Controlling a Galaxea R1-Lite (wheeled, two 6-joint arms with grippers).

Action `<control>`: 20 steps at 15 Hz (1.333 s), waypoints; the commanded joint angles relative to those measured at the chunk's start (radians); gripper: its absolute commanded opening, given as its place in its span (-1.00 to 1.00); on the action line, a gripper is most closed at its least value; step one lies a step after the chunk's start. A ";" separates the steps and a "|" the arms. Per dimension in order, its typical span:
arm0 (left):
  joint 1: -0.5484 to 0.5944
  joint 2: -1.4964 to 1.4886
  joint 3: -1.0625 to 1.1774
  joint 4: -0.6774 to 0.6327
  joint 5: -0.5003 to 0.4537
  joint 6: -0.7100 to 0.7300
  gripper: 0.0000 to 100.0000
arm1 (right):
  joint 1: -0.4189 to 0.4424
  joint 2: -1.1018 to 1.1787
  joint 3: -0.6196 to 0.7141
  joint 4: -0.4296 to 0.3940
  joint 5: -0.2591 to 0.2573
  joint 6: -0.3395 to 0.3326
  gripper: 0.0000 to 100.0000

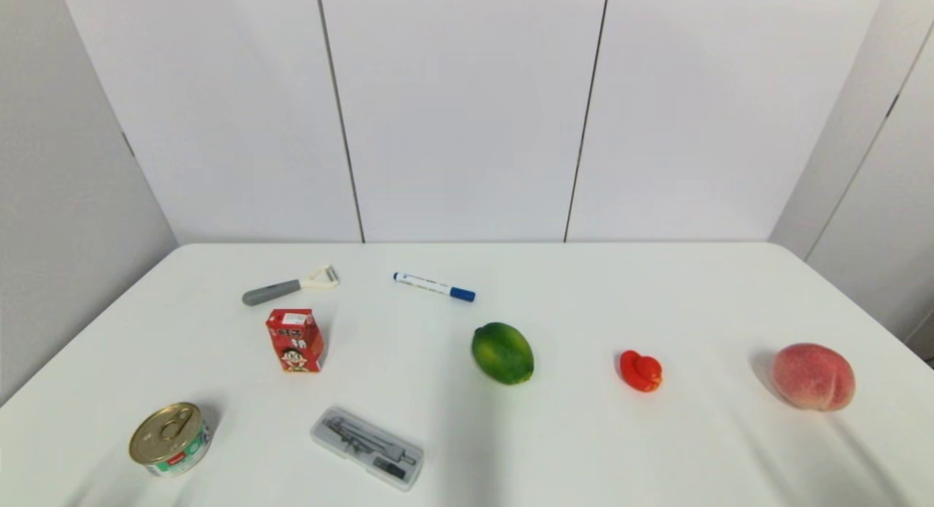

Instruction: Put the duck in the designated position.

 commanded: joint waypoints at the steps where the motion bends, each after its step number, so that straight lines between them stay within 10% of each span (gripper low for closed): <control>1: 0.000 0.001 0.000 0.000 0.000 0.001 1.00 | 0.008 0.188 -0.125 -0.007 0.056 -0.046 1.00; 8: 0.000 0.001 0.000 0.000 0.000 0.001 1.00 | 0.107 0.385 -0.259 -0.003 0.191 -0.060 1.00; 14: 0.000 0.001 0.000 0.000 0.000 0.001 1.00 | 0.186 0.529 -0.339 0.003 0.196 -0.232 1.00; 20: 0.000 0.001 0.000 0.000 0.000 0.001 1.00 | 0.236 0.701 -0.536 0.165 0.202 -0.239 1.00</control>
